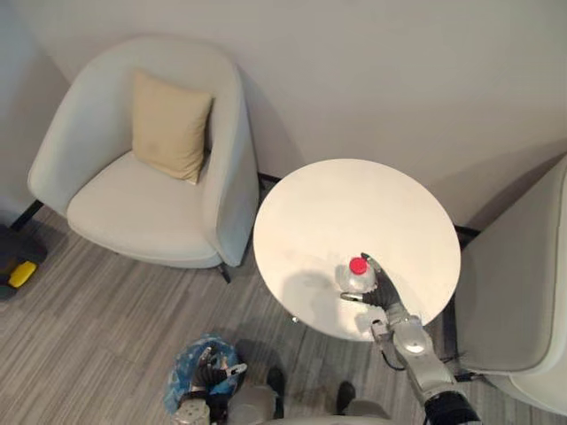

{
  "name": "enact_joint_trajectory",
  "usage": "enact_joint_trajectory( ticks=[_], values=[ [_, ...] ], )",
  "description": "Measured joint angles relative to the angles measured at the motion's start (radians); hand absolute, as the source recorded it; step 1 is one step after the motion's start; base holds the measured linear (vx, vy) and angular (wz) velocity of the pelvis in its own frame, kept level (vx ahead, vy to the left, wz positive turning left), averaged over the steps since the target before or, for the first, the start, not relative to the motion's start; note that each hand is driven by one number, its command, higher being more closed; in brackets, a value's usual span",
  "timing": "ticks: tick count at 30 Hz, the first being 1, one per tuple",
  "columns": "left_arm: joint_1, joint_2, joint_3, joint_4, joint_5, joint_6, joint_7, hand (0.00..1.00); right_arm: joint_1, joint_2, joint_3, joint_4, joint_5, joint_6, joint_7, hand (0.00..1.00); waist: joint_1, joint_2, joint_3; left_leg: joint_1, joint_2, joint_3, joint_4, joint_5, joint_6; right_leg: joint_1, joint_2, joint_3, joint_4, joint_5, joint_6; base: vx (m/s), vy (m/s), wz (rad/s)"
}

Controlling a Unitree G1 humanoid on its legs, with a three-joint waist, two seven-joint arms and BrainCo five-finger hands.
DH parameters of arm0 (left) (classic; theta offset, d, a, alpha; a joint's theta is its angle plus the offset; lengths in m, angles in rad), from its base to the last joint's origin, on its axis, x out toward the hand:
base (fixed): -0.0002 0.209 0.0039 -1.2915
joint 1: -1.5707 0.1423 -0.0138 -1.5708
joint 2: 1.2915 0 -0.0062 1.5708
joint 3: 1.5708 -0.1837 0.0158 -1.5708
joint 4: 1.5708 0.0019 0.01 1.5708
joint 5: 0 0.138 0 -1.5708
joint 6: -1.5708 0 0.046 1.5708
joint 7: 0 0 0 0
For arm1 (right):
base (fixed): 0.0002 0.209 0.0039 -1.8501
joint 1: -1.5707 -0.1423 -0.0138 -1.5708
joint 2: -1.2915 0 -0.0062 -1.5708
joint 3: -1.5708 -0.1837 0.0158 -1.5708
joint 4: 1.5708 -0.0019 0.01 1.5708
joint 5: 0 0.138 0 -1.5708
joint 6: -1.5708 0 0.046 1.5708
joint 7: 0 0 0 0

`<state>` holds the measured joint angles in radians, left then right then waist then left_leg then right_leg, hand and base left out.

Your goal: Gather rubbish on tea table into small bin, then transfer packed bag to large trash can.

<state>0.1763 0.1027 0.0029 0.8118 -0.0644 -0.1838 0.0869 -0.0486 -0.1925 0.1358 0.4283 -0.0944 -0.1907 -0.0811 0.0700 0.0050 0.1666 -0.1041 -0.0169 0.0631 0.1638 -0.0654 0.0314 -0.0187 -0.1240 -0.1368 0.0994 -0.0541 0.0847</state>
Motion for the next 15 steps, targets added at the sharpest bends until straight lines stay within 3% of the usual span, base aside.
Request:
enact_joint_trajectory(
  ticks=[5,9,15],
  values=[
    [0.000,0.001,0.000,0.000,-0.001,0.000,0.001,0.00,-0.106,0.012,-0.002,0.086,0.001,0.001,-0.055,1.00,0.002,0.000,0.000,-0.005,-0.017,-0.028,-0.030,0.025,0.005,0.000,-0.012,-0.027,-0.008,0.002,0.002,-0.01,0.008,0.18],
    [0.001,0.001,0.001,-0.013,-0.002,0.000,0.002,0.00,-0.136,0.020,-0.002,0.101,0.009,0.003,-0.091,1.00,0.028,0.000,0.000,-0.004,-0.023,-0.035,-0.051,0.035,0.007,0.007,-0.016,-0.037,-0.020,0.004,0.005,0.01,0.001,0.07],
    [0.002,0.000,0.007,-0.018,-0.001,0.001,0.003,0.00,-0.110,0.030,-0.009,-0.005,0.013,0.002,-0.092,1.00,0.027,0.001,0.001,-0.003,-0.029,-0.057,-0.056,0.036,0.007,0.020,-0.018,-0.058,-0.031,0.004,0.005,0.02,-0.008,0.12]
  ],
)
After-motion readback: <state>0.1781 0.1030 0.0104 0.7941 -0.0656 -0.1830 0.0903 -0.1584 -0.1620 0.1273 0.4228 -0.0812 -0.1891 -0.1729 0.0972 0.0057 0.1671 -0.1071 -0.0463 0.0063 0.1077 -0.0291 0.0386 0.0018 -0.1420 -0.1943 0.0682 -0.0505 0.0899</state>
